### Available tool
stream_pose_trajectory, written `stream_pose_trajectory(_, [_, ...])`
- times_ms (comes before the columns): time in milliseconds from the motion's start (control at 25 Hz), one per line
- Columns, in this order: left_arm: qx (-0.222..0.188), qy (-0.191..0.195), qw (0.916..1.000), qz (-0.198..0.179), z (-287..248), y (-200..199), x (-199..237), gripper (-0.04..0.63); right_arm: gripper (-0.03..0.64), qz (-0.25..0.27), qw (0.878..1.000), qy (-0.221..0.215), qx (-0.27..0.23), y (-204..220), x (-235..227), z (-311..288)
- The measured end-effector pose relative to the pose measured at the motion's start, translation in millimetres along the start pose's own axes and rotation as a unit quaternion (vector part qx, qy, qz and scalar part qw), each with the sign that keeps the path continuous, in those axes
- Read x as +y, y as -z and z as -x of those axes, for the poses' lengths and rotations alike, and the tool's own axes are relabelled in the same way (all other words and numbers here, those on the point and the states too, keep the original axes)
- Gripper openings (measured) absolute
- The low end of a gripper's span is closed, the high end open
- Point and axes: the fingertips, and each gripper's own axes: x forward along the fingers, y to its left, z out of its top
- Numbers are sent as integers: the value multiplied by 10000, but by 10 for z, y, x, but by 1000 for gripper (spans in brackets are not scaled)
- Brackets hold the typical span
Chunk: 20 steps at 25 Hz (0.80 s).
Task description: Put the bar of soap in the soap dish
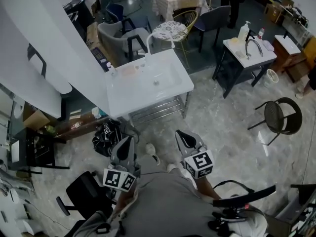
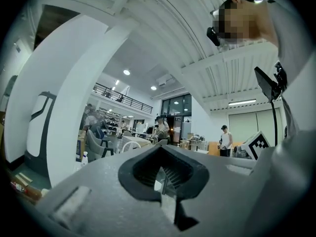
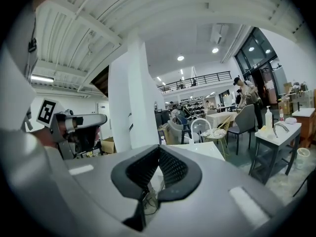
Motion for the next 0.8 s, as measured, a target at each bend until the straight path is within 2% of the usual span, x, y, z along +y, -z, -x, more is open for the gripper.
stream_pose_trajectory(200, [-27, -31, 9999, 130, -105, 59, 160, -2, 3, -32, 10000, 31, 81, 49, -60, -128])
stream_pose_trajectory(480, [-4, 4, 9995, 328, -443, 197, 422, -2, 3, 46, 9994, -176, 301, 66, -158, -522])
stream_pose_trajectory(800, [-83, -127, 9981, 596, -980, 243, 1070, -2, 3, 166, 9982, -277, 514, -70, -320, -1298])
